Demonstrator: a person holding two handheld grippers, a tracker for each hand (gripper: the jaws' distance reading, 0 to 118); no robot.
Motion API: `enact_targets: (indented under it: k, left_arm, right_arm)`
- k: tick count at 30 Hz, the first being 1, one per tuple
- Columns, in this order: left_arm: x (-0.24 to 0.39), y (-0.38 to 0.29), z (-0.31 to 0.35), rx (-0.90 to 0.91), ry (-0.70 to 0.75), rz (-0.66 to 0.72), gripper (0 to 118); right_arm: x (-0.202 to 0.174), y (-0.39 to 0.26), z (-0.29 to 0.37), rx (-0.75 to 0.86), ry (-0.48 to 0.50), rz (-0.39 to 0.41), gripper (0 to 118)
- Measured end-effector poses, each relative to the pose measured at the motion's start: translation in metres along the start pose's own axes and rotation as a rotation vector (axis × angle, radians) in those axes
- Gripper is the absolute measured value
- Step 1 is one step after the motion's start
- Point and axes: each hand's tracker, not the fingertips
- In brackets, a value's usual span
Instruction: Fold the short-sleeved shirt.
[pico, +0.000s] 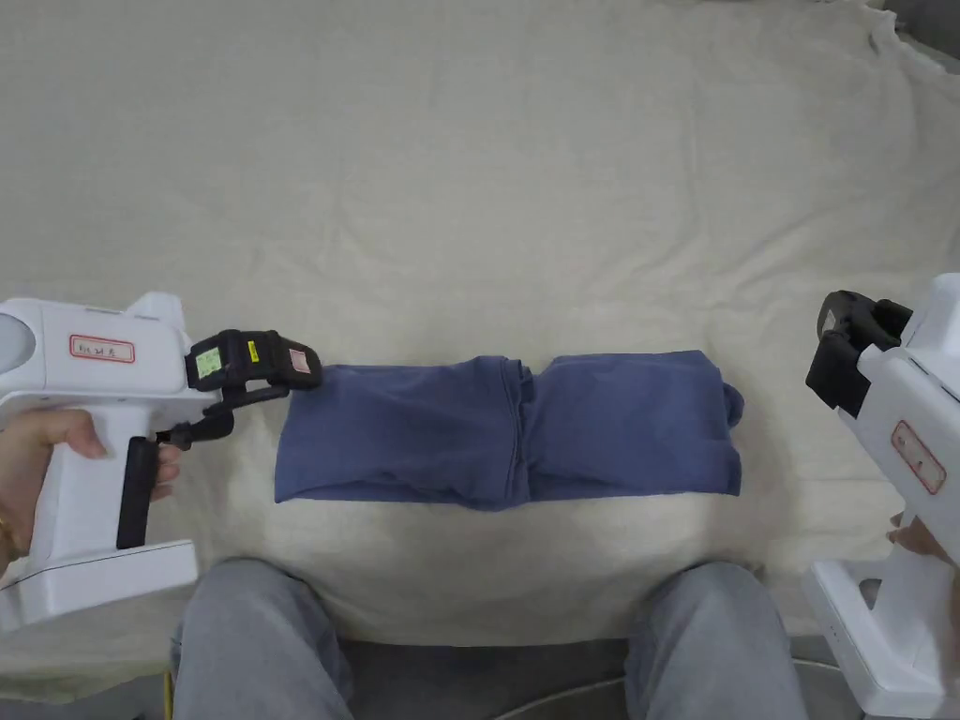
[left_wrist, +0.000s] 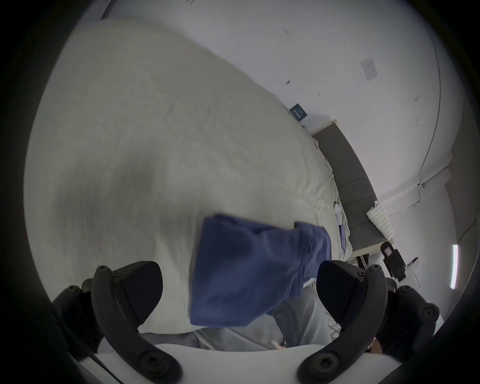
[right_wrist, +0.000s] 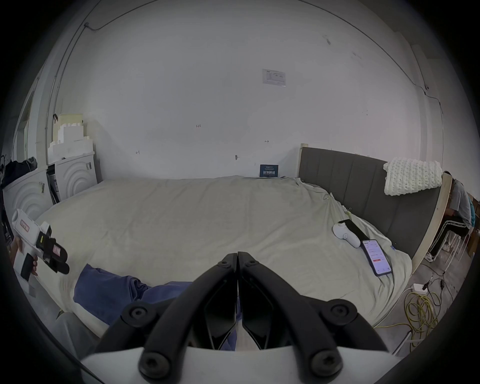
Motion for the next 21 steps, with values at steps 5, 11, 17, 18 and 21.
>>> enact_targets:
  k: [5,11,17,18,21]
  left_arm:
    - [-0.011,-0.012,-0.018,-0.047,-0.095,0.022,107]
    - [-0.012,-0.014,-0.038,-0.078,-0.094,0.004,102]
    - [0.003,-0.013,-0.049,-0.044,0.007,-0.074,67]
    - [0.002,-0.013,-0.050,-0.052,0.080,-0.126,31]
    - [0.010,-0.013,-0.051,-0.052,0.064,-0.069,13]
  right_arm:
    - [0.002,0.000,-0.004,-0.013,-0.014,0.008,0]
    - [0.000,-0.001,-0.003,-0.024,-0.036,0.025,0]
    - [-0.003,-0.006,-0.005,-0.046,-0.034,0.026,0]
    - [-0.003,-0.007,-0.005,-0.049,-0.033,0.028,0]
    - [-0.004,-0.008,-0.005,-0.054,-0.031,0.033,0]
